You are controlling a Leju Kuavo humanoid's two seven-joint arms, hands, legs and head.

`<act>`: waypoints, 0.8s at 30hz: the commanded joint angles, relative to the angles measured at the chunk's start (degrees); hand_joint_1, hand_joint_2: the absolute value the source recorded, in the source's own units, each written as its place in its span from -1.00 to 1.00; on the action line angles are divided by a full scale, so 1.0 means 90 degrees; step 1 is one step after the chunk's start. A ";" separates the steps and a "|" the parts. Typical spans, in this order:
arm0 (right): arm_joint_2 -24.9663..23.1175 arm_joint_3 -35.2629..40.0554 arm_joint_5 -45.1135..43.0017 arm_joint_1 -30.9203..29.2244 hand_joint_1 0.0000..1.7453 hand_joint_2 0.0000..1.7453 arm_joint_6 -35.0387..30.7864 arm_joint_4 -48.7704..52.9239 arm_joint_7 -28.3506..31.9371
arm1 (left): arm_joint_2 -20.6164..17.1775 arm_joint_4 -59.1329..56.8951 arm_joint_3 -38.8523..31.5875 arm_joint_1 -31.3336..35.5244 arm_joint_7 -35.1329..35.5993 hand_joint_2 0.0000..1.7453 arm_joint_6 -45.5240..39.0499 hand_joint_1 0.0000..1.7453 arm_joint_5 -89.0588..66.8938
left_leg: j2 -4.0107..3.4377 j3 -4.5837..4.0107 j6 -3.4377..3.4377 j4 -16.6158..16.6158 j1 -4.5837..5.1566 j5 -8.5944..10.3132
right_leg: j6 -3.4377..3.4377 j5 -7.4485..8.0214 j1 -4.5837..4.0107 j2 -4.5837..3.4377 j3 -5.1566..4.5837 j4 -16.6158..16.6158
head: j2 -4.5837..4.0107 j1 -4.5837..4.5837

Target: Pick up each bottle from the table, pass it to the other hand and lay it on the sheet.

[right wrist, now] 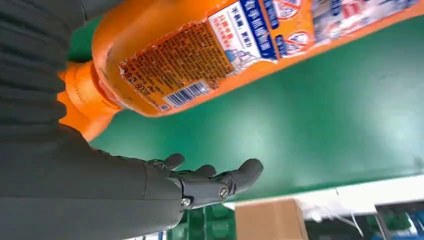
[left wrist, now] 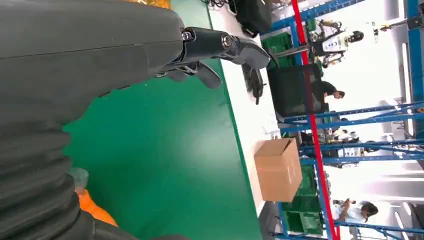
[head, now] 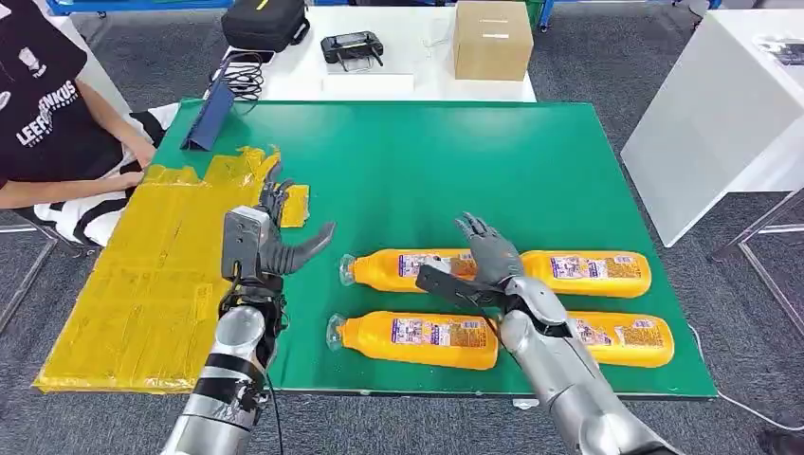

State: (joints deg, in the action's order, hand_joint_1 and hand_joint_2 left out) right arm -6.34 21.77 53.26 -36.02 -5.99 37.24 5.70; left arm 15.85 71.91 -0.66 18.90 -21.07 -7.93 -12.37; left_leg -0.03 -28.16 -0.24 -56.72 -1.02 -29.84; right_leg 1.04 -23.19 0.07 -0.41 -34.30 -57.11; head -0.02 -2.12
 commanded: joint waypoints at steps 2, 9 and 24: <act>0.0055 -0.0090 -0.0038 -0.0760 -1.00 1.00 0.0252 -0.1479 -0.0028 | -0.0001 -0.0852 0.0183 0.0551 -0.0015 1.00 -0.0013 -1.00 0.0083 | 0.0017 0.0017 0.0009 0.0011 0.0002 0.0001 | 0.0003 -0.0002 0.0000 0.0020 0.0021 0.0012 | 0.0000 0.0000; 0.0055 -0.0090 -0.0038 -0.0760 -1.00 1.00 0.0252 -0.1479 -0.0028 | -0.0001 -0.0852 0.0183 0.0551 -0.0015 1.00 -0.0013 -1.00 0.0083 | 0.0008 0.0005 0.0005 0.0003 0.0003 0.0000 | 0.0002 -0.0002 0.0002 0.0010 0.0006 0.0002 | 0.0000 0.0000; -0.0105 0.0695 0.0793 -0.0976 -1.00 1.00 0.0101 -0.1916 -0.0312 | 0.0016 -0.0972 0.0357 0.0631 -0.0099 1.00 -0.0073 -1.00 0.0259 | 0.0002 0.0009 0.0004 0.0003 0.0000 -0.0003 | 0.0001 -0.0003 0.0000 0.0004 0.0008 0.0002 | 0.0000 0.0000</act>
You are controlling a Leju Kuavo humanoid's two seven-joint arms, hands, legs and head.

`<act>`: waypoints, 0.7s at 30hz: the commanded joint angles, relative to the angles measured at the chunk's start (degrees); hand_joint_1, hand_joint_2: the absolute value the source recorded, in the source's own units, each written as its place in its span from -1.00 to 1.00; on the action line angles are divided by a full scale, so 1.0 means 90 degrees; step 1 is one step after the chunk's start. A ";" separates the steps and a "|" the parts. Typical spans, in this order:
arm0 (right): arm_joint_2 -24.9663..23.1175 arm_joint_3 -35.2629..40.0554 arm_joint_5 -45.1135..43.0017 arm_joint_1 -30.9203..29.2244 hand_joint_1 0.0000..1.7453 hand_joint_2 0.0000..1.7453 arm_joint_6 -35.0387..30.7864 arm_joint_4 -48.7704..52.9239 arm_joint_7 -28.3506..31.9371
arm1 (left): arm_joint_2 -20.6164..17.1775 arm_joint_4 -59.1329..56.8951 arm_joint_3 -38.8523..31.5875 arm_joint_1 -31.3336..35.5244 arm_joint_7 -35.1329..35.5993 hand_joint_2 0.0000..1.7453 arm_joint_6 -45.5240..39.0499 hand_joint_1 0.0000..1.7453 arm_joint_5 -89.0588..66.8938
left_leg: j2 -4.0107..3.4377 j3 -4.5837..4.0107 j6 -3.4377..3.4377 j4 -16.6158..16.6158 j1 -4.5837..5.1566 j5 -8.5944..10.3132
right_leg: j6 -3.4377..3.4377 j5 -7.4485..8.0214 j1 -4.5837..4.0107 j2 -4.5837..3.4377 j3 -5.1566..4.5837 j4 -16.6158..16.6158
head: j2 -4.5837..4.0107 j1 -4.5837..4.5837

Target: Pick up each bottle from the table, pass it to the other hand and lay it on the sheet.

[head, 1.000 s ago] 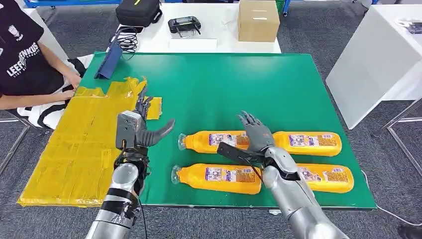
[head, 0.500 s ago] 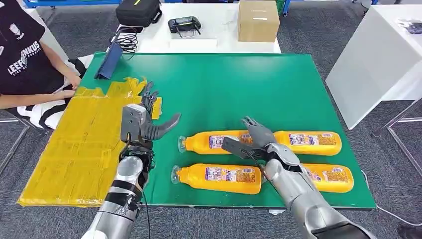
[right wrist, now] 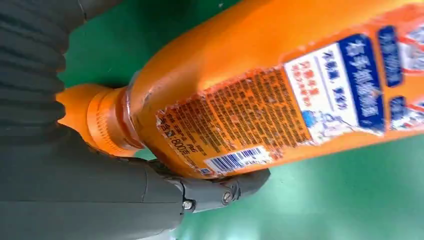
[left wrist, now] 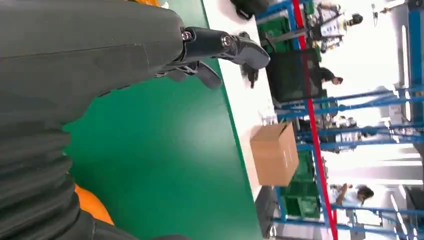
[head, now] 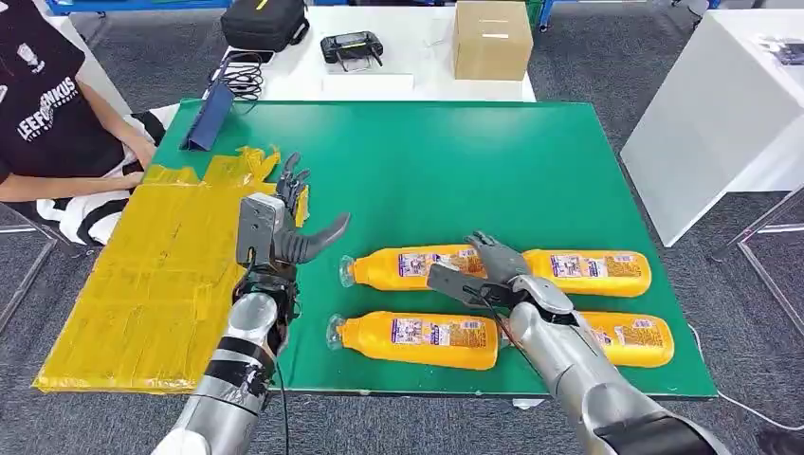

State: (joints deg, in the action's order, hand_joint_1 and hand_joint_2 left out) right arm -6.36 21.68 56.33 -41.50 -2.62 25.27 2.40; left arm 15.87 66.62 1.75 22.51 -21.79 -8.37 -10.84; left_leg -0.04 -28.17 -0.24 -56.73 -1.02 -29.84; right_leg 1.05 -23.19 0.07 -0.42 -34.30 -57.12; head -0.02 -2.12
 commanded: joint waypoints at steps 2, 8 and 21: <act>-0.0106 0.0826 0.0565 -0.0316 -0.96 1.00 -0.0404 -0.0548 0.0115 | 0.0022 -0.0332 0.0104 0.0187 -0.0038 1.00 -0.0021 -1.00 0.0097 | 0.0000 0.0017 0.0006 0.0011 0.0001 -0.0003 | 0.0001 -0.0003 0.0000 0.0004 0.0014 0.0008 | 0.0000 0.0000; -0.0074 0.0889 0.0745 -0.0276 0.60 1.00 -0.0659 -0.0522 0.0117 | 0.0010 -0.0199 0.0139 0.0141 -0.0067 1.00 0.0005 -1.00 0.0123 | 0.0008 0.0013 0.0007 0.0010 0.0001 0.0000 | 0.0002 -0.0002 0.0000 0.0012 0.0015 0.0009 | 0.0000 0.0000; -0.0073 0.0894 0.0971 -0.0250 0.84 1.00 -0.0984 -0.0462 0.0114 | 0.0004 -0.0145 0.0153 0.0120 -0.0077 1.00 0.0042 -1.00 0.0139 | 0.0006 0.0020 0.0008 0.0014 0.0001 -0.0002 | 0.0001 -0.0003 -0.0001 0.0010 0.0020 0.0012 | 0.0000 0.0000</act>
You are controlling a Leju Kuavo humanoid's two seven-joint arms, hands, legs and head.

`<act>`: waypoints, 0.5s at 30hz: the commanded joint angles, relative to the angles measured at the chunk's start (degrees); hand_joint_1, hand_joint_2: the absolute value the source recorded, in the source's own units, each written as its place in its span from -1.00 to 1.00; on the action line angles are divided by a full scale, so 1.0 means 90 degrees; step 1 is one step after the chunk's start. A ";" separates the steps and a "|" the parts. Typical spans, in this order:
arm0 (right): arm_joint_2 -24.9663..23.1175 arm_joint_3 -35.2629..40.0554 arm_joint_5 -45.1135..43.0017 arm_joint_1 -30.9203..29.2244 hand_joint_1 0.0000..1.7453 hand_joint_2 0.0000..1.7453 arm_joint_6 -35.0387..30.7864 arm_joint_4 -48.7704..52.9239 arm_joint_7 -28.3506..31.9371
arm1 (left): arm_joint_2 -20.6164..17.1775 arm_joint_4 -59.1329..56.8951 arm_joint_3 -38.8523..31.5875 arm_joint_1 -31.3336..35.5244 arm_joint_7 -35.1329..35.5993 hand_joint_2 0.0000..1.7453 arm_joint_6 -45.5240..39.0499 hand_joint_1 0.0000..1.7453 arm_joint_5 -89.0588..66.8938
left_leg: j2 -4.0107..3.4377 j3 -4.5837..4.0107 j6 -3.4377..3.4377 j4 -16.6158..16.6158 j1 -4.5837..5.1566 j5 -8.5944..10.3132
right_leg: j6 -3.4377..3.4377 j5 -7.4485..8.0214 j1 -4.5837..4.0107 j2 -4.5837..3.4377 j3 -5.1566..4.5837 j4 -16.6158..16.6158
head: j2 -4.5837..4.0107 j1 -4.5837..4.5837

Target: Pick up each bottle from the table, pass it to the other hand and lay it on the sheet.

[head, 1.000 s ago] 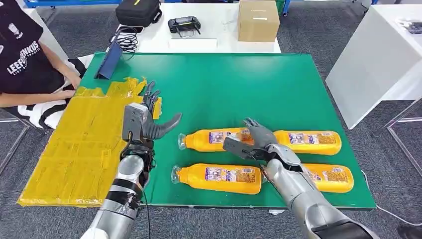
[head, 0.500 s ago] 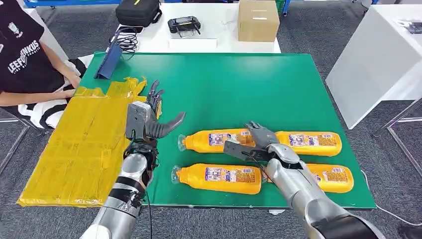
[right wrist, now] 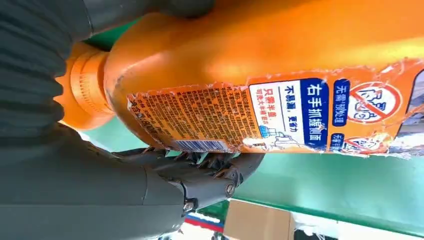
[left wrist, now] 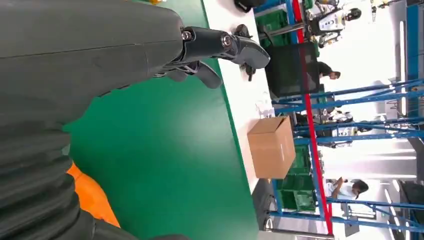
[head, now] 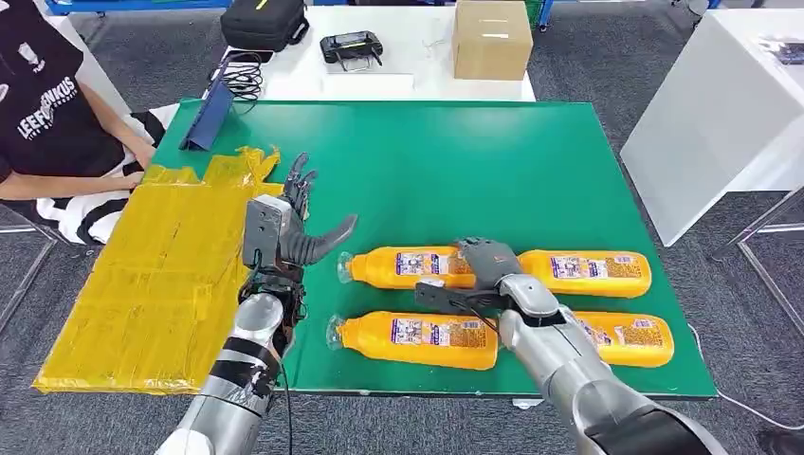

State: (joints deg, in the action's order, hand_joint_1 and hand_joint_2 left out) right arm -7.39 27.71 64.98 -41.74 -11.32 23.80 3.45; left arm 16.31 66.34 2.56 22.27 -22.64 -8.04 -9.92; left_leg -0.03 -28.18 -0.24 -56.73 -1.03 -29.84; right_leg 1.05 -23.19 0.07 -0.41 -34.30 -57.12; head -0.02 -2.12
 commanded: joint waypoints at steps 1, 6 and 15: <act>0.0042 0.0224 0.0010 -0.0223 0.84 1.00 -0.0017 -0.0299 -0.0003 | -0.0045 -0.0113 0.0063 0.0146 0.0018 1.00 0.0006 -1.00 0.0037 | 0.0004 0.0013 0.0006 0.0009 0.0001 -0.0001 | 0.0001 -0.0002 0.0000 0.0007 0.0013 0.0008 | 0.0000 0.0000; 0.0021 0.0179 0.0164 -0.0105 0.98 1.00 -0.0266 -0.0164 0.0093 | -0.0032 -0.0046 0.0064 0.0090 0.0012 1.00 0.0028 -1.00 0.0044 | 0.0002 0.0014 0.0007 0.0010 0.0002 -0.0002 | 0.0002 -0.0001 0.0000 0.0005 0.0014 0.0009 | 0.0000 0.0000; 0.0022 -0.0247 0.0350 0.0115 1.00 1.00 -0.0839 0.0159 -0.0104 | -0.0024 0.0121 0.0072 -0.0051 0.0014 1.00 0.0064 -1.00 0.0038 | 0.0000 0.0021 0.0008 0.0015 0.0001 -0.0003 | 0.0002 -0.0003 0.0000 0.0004 0.0020 0.0013 | 0.0000 0.0000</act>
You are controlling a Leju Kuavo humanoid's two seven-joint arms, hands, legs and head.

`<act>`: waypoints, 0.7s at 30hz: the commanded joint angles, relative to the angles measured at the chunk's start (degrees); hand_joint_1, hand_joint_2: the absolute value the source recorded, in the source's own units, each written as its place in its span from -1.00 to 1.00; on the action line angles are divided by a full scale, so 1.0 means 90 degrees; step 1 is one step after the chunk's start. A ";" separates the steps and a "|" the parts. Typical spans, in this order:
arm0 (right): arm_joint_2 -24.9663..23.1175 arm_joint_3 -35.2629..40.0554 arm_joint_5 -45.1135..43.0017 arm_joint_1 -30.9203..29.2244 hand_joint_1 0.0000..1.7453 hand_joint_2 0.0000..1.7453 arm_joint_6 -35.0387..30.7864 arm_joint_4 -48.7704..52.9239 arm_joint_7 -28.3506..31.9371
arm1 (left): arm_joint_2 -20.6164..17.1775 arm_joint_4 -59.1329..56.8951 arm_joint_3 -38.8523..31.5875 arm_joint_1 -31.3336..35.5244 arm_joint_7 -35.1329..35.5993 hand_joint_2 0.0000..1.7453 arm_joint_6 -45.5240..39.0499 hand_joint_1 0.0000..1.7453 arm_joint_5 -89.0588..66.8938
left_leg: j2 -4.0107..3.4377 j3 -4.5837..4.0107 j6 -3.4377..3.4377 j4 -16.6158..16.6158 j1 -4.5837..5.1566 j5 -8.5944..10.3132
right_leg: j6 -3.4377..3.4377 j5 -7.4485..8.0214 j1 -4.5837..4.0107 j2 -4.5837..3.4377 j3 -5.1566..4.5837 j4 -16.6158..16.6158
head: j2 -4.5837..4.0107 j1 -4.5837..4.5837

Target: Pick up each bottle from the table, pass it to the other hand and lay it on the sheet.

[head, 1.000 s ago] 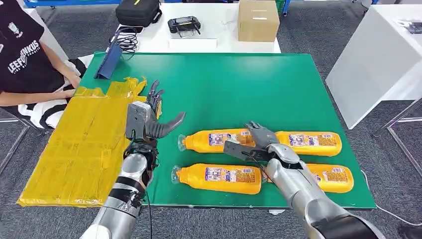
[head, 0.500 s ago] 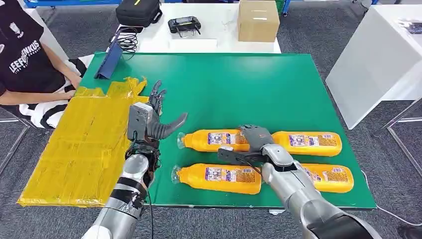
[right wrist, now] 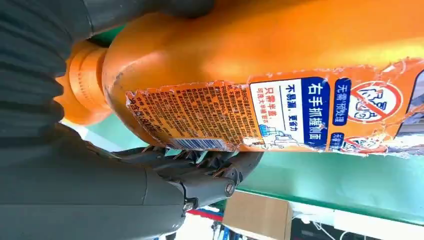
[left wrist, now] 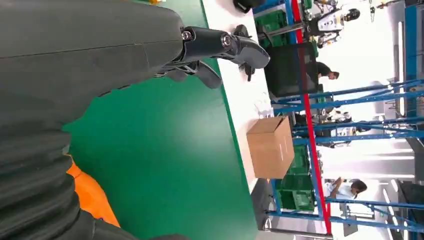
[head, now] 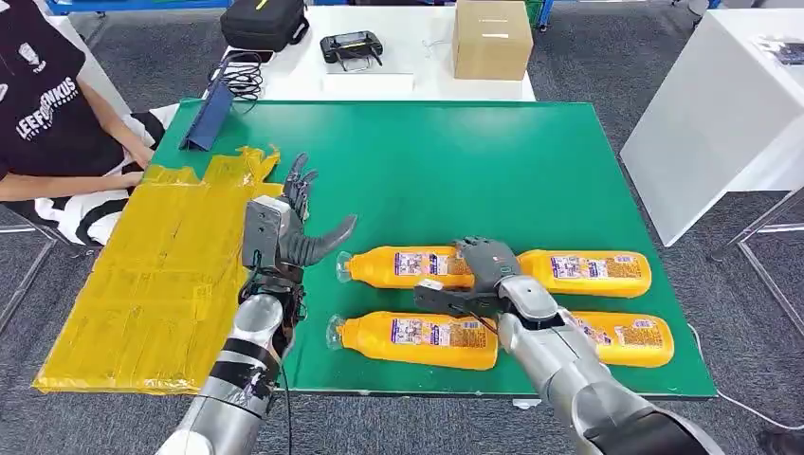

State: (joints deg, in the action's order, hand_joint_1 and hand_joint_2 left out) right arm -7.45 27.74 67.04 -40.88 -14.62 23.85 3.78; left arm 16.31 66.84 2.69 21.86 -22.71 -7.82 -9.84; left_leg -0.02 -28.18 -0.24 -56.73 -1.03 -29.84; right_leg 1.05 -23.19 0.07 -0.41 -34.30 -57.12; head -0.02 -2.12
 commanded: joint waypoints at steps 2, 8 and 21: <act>0.0017 -0.0399 0.0172 0.0110 1.00 1.00 -0.0740 0.0333 -0.0240 | -0.0017 0.0137 0.0055 -0.0054 0.0033 1.00 0.0032 -1.00 0.0013 | 0.0004 0.0011 0.0006 0.0008 0.0001 -0.0002 | 0.0001 -0.0002 0.0000 0.0007 0.0010 0.0007 | 0.0000 0.0000; -0.0214 -0.1464 0.0240 0.0736 1.00 1.00 -0.1530 0.1630 -0.0128 | -0.0004 0.0373 0.0060 -0.0233 0.0099 1.00 0.0070 -1.00 -0.0070 | -0.0002 0.0013 0.0006 0.0010 0.0001 -0.0003 | 0.0001 -0.0003 0.0000 0.0002 0.0011 0.0008 | 0.0000 0.0000; -0.0628 -0.2400 -0.0193 0.1477 1.00 1.00 -0.2191 0.3382 0.0583 | 0.0017 0.0538 0.0088 -0.0336 0.0114 1.00 0.0126 -1.00 -0.0092 | 0.0008 0.0004 0.0006 0.0007 0.0002 -0.0001 | 0.0002 -0.0003 0.0000 0.0011 0.0008 0.0006 | 0.0000 0.0002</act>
State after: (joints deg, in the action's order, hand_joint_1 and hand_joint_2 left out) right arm -11.30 11.34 67.27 -28.68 -31.41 48.18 6.03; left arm 16.33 72.22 3.32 17.83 -21.94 -7.06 -11.12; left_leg -0.02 -28.20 -0.24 -56.72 -1.02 -29.84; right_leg 1.04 -23.19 0.07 -0.41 -34.31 -57.12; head -0.02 -2.10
